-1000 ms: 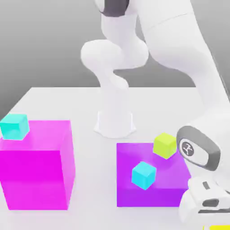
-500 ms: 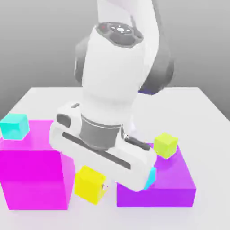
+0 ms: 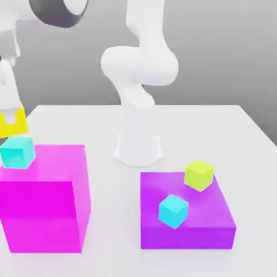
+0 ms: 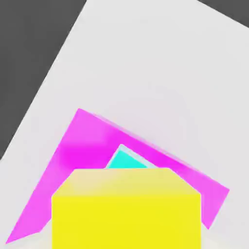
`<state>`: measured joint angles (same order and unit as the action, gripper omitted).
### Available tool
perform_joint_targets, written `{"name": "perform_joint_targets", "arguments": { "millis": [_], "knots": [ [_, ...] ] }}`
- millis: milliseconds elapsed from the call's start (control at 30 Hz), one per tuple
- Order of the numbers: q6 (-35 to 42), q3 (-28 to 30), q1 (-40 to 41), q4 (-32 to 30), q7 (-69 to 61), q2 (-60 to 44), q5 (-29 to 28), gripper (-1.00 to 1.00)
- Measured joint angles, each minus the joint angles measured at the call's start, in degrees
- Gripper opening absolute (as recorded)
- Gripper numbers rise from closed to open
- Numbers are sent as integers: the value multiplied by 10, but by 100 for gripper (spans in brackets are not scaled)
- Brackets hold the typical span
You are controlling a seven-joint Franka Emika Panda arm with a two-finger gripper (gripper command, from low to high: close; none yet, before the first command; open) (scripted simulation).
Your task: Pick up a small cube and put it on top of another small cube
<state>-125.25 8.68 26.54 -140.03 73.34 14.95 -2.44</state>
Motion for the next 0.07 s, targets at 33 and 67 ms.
{"name": "perform_joint_targets", "arguments": {
  "millis": [33,67],
  "knots": [
    [0,0,0,0,0,0,0,100],
    [0,0,0,0,0,0,0,100]
  ]
}}
